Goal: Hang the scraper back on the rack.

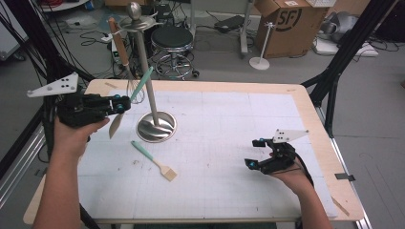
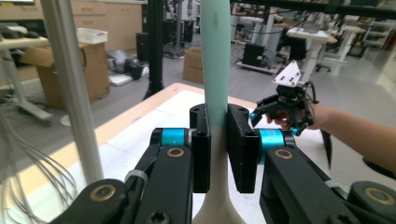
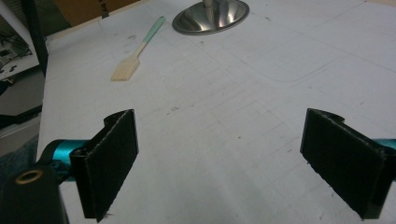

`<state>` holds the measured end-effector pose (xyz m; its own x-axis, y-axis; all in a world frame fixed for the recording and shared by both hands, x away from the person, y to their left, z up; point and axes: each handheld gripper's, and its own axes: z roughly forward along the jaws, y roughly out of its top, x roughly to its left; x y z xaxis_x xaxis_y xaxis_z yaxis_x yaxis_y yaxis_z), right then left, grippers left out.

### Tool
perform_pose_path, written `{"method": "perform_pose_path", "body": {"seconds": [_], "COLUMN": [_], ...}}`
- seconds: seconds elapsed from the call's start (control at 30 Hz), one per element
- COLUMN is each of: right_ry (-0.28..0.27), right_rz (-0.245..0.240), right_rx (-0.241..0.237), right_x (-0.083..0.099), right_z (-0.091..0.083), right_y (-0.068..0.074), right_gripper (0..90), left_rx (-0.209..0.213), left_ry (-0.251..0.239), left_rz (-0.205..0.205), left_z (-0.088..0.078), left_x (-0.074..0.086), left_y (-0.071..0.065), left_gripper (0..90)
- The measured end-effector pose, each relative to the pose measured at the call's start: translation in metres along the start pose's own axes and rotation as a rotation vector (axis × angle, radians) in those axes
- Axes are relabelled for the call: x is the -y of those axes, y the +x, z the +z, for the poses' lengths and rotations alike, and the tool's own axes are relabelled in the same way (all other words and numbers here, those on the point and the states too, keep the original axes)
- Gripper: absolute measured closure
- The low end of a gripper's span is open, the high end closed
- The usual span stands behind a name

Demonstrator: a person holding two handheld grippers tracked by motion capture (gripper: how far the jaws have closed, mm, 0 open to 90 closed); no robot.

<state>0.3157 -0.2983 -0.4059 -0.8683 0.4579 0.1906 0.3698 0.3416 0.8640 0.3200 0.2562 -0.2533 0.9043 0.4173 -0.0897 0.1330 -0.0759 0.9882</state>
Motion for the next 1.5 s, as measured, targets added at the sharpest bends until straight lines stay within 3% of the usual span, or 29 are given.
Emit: {"method": "perform_pose_path", "body": {"seconds": [0.33,0.63,0.77,0.97,1.5], "right_ry": [-0.003,0.002,0.001,-0.001,0.000], "right_rz": [0.000,0.003,0.006,0.000,0.003], "right_rx": [0.003,0.001,0.001,0.004,0.003], "right_x": [0.000,0.000,0.000,0.000,0.000], "right_z": [0.000,0.001,0.001,0.000,-0.001], "right_y": [0.001,0.000,0.001,0.000,0.001], "right_gripper": [11.1,11.1,11.1,11.1,11.1], "left_rx": [-0.063,-0.123,-0.154,-0.193,-0.213], "left_ry": [-0.016,-0.078,-0.077,-0.072,-0.057], "left_rz": [0.027,0.008,0.005,-0.013,-0.002], "left_z": [-0.020,-0.045,-0.051,-0.053,-0.045], "left_x": [-0.025,-0.031,-0.031,-0.030,-0.034], "left_y": [0.009,0.021,0.025,0.030,0.030], "left_gripper": [80.4,80.4,80.4,80.4,80.4]}}
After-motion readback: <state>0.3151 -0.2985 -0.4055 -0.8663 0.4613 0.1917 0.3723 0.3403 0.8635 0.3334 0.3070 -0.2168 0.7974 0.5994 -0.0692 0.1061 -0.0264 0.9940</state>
